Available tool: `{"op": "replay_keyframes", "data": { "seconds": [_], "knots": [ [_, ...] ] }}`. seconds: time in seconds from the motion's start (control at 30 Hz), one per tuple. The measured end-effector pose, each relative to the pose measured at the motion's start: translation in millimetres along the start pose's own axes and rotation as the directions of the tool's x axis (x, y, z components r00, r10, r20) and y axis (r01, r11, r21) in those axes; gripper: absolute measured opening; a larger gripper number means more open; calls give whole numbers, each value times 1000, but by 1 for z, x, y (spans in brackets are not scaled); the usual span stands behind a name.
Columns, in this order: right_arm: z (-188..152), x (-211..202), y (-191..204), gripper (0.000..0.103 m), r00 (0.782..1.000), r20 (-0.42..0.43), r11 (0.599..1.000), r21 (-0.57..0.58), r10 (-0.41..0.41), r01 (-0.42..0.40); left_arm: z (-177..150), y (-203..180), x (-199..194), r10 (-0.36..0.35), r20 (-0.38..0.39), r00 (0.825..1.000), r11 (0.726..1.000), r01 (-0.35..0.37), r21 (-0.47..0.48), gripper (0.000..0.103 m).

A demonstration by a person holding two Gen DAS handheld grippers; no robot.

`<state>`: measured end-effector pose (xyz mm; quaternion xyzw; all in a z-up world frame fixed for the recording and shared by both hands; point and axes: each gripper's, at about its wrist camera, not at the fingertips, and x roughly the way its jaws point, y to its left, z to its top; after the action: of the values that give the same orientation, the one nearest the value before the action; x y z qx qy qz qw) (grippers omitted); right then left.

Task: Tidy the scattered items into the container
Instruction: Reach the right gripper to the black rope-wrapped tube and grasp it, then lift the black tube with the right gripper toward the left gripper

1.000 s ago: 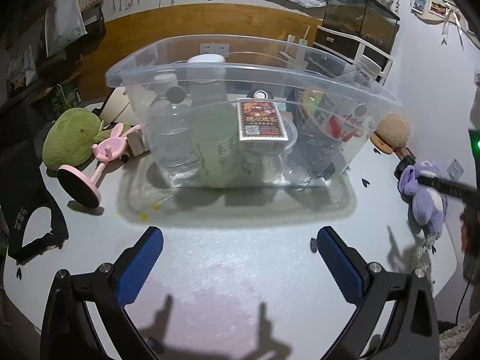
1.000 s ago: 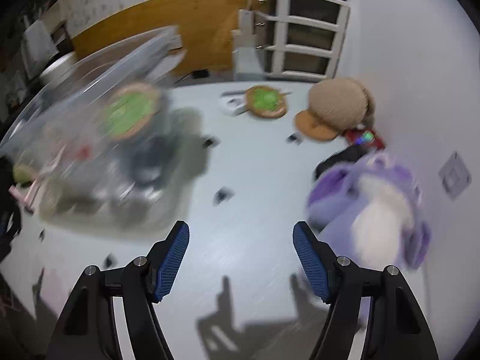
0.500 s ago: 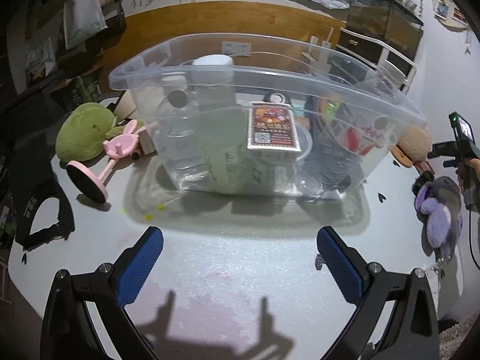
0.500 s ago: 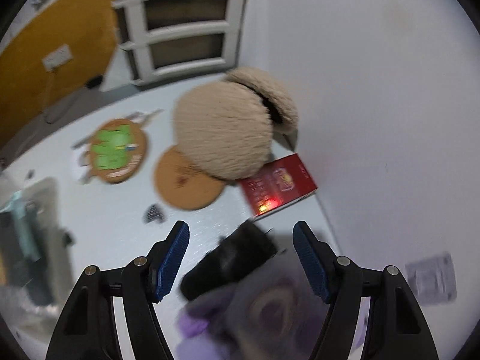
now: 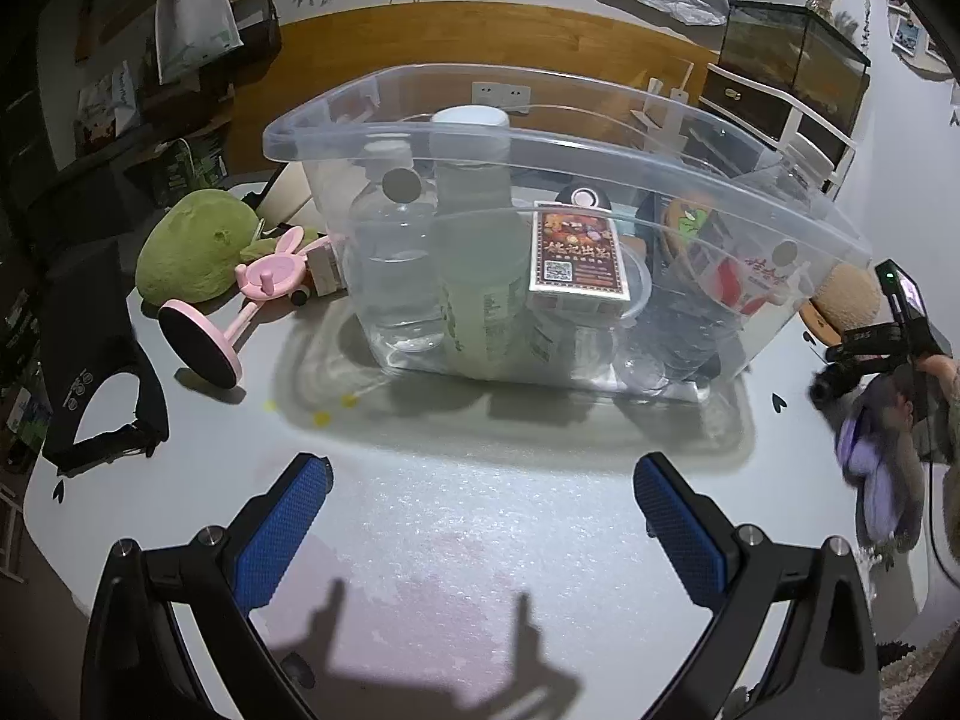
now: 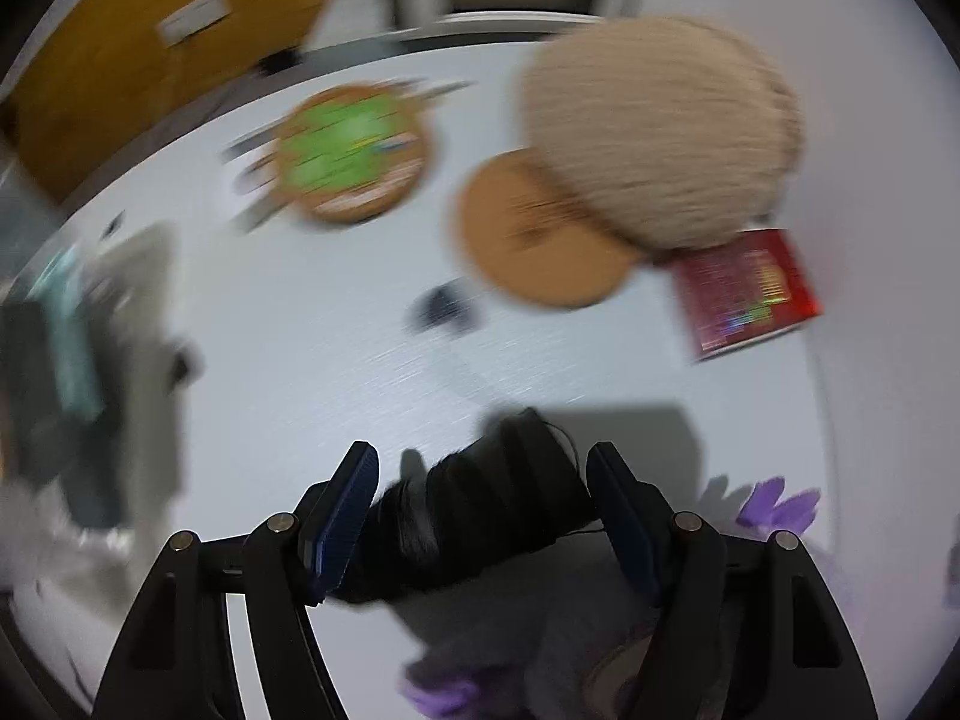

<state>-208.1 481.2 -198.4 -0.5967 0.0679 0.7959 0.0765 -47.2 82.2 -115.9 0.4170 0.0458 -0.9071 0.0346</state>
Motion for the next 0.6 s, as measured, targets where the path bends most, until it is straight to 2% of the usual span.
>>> {"op": "replay_keyframes", "data": {
  "seconds": [0.3, 0.5, 0.6],
  "knots": [
    [-66, -15, 98, 73, 989, -56, 977, -152, 140, -147, -8, 2, -8, -28, 20, 999, 1000, 28, 12, 103],
    [-114, -24, 141, 73, 982, -99, 967, -186, 161, -177, -17, 12, -8, -63, 16, 998, 998, 62, 29, 103],
    [-136, -27, 158, 73, 979, -123, 967, -176, 163, -183, -20, 14, -7, -111, 5, 994, 991, 110, 75, 103]
  ]
}}
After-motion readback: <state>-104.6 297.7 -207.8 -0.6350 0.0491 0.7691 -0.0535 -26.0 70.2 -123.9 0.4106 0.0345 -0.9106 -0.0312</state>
